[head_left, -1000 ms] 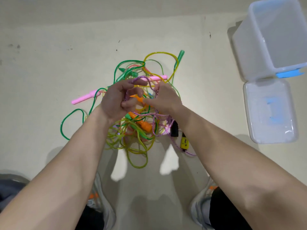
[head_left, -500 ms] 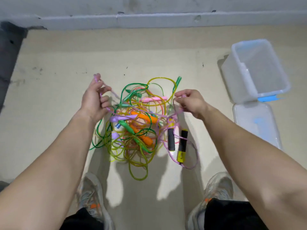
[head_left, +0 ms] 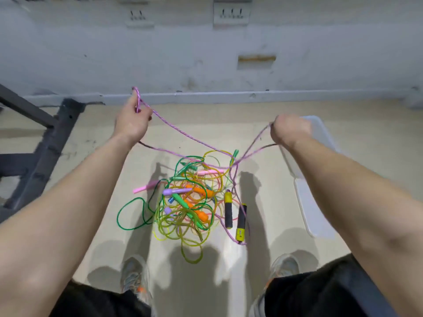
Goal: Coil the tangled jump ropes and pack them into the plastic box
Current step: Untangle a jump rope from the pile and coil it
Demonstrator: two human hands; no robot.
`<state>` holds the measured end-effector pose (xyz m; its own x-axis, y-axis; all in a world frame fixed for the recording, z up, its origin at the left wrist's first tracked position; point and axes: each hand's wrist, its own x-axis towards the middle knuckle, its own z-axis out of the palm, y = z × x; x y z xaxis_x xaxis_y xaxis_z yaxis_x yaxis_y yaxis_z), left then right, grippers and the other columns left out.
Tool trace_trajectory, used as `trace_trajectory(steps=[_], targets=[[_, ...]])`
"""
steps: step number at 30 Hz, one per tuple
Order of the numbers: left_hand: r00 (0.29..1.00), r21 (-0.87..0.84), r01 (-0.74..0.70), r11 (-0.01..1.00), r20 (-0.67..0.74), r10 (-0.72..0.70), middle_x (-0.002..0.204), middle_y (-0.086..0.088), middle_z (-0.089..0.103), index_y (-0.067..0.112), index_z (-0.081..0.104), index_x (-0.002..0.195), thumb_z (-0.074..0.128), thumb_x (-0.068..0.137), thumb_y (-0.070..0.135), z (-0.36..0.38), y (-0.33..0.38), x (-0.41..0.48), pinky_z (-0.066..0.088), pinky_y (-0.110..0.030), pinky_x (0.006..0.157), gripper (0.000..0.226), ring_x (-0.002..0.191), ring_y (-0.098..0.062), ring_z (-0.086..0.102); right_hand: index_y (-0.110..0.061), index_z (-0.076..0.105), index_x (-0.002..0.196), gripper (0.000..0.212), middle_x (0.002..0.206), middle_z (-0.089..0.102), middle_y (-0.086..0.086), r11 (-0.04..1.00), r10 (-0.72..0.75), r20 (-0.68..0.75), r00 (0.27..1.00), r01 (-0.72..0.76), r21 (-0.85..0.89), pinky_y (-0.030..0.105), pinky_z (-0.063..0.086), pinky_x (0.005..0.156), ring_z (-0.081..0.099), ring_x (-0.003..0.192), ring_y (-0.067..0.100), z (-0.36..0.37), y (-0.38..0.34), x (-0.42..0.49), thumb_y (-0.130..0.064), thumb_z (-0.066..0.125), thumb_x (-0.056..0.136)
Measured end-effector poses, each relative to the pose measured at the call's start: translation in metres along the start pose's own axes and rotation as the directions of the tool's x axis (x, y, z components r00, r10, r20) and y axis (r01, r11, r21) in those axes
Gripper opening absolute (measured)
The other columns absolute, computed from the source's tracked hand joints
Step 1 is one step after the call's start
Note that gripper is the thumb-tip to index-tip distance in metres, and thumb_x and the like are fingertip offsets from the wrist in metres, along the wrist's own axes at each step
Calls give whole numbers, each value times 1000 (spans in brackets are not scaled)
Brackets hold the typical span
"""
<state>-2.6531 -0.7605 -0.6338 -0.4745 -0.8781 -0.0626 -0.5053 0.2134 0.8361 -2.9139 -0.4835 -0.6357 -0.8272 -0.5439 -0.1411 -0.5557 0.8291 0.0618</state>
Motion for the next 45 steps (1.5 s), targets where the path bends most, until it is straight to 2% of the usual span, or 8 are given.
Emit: trace_trajectory(steps=[3,5,8,13,24,28,36,45], targets=[[993,170,-55,984,-94,72,99,-3,63,29,32,154,53,91,30,-42,38,3,43,-34,89,67,104,-29,60,-1,69,105,35,98,71,25,774,186,121,975,-222,593,33,53,72,69,93,35,-57,6,3,-19,39,99],[988,295,-49,954,-128,91,99,-9,61,34,20,157,52,92,28,-71,54,-2,45,-41,95,73,101,-33,57,-4,61,89,36,53,65,11,238,236,349,907,-402,884,17,36,39,58,43,19,-91,7,6,-16,28,99],[985,527,-23,850,-131,108,109,-16,67,39,9,156,54,91,34,-105,53,-12,47,-45,89,79,104,-42,58,-6,55,94,43,58,69,8,-312,86,446,891,-401,861,14,25,32,36,29,4,-136,12,-3,-16,14,100],[972,757,-224,614,127,198,99,-15,73,35,8,155,38,65,100,-109,31,-35,51,-44,77,115,100,-43,65,5,57,114,43,85,73,20,-633,81,265,961,-156,759,24,51,44,71,54,22,-179,-8,-20,-15,20,104],[966,658,109,745,107,-236,80,-19,74,5,70,73,56,87,15,-76,-1,-50,47,-28,60,22,68,-30,63,-7,64,116,60,103,76,15,-580,-99,69,993,-114,807,43,58,78,73,96,40,-186,-44,-31,-54,27,105],[916,711,135,690,176,-360,92,-23,74,0,71,87,52,88,10,-53,-24,-57,54,-31,66,22,80,-34,72,-8,62,126,70,109,76,8,-425,-245,60,968,-163,890,39,56,83,74,97,33,-187,-57,-44,-62,24,103],[901,-42,-256,966,352,254,141,-3,55,15,46,146,74,89,16,37,80,-92,35,-23,108,64,128,-13,49,-8,62,130,77,117,74,7,-278,-444,86,892,-229,933,27,53,61,72,103,36,-188,-86,-63,-66,20,101],[910,169,-167,971,407,86,81,-4,74,21,67,78,64,91,19,71,45,-87,55,-35,85,14,82,-21,72,-6,62,126,76,113,75,11,-326,-362,136,922,-262,909,18,26,39,73,100,39,-168,-67,-57,-68,30,98]])
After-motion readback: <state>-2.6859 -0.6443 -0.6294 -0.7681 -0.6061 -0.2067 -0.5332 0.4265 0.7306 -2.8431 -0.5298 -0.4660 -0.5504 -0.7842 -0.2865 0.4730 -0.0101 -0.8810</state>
